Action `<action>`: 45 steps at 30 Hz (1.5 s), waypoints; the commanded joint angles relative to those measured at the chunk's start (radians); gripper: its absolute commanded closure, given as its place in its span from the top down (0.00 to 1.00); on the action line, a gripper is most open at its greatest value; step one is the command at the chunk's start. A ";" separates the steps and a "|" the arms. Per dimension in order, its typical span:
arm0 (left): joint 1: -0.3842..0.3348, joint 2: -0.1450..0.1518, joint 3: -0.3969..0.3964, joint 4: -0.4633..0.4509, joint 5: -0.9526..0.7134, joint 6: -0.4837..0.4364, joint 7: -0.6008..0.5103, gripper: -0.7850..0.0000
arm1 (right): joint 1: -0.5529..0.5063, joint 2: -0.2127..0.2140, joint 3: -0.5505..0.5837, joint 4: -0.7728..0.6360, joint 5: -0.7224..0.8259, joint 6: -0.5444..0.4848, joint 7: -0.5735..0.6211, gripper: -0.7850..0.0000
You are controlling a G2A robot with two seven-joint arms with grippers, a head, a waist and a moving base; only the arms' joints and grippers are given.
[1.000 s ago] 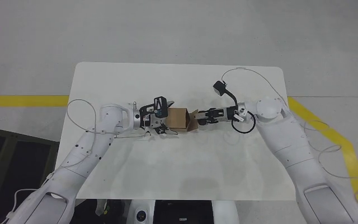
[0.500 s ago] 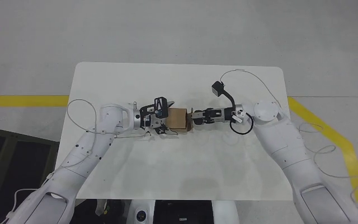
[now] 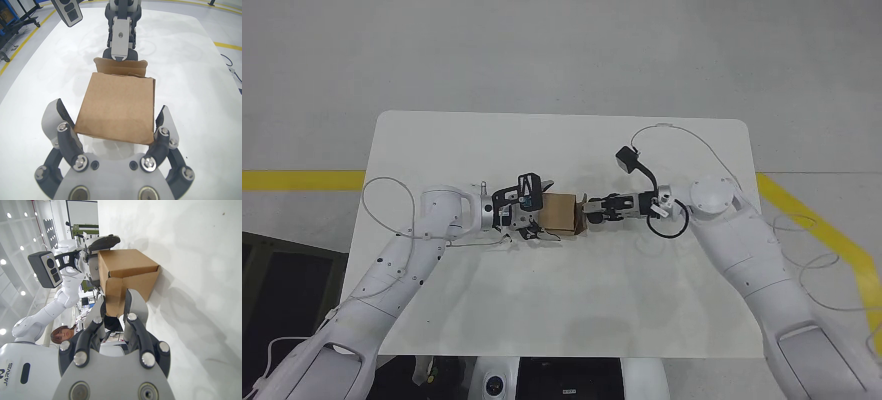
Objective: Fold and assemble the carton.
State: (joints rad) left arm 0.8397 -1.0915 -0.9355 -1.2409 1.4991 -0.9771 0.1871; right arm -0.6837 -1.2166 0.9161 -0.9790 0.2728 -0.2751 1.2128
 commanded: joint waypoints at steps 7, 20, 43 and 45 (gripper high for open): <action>0.001 0.001 -0.001 0.001 -0.001 0.001 0.002 1.00 | -0.004 0.000 0.001 0.001 -0.003 -0.005 -0.003 0.21; 0.000 0.001 -0.001 0.003 -0.002 0.001 -0.001 1.00 | -0.009 -0.014 -0.003 0.023 0.072 -0.053 -0.001 0.20; 0.001 0.002 0.001 0.003 -0.001 0.001 -0.002 1.00 | -0.018 -0.015 0.005 0.043 0.064 -0.029 -0.008 0.17; 0.002 0.002 0.001 0.002 0.000 0.003 -0.003 1.00 | -0.016 -0.013 0.005 0.042 0.042 -0.017 -0.010 0.18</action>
State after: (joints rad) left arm 0.8412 -1.0895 -0.9347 -1.2384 1.4985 -0.9752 0.1844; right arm -0.7003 -1.2306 0.9211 -0.9361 0.3253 -0.2975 1.2041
